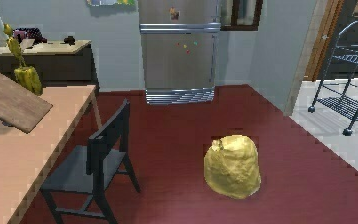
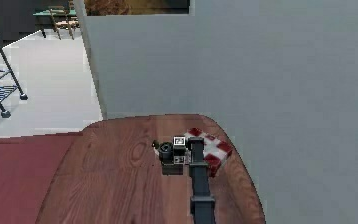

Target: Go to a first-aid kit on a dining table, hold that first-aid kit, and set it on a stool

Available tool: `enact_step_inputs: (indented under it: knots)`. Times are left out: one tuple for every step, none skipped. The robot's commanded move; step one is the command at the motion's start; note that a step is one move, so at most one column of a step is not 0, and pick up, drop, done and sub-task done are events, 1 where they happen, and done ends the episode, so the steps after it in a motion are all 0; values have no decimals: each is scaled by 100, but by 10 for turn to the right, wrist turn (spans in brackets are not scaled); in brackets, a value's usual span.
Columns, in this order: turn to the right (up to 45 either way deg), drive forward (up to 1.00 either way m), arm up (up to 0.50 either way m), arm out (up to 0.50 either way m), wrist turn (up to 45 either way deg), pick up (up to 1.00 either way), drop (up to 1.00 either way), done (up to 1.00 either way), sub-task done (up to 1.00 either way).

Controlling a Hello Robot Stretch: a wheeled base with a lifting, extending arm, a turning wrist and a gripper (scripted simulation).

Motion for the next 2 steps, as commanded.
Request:
enact_step_inputs:
  knots:
    - [0, 0, 0, -8, 0, 0, 0, 0, 0]
    - [0, 0, 0, 0, 0, 0, 0, 100, 0]
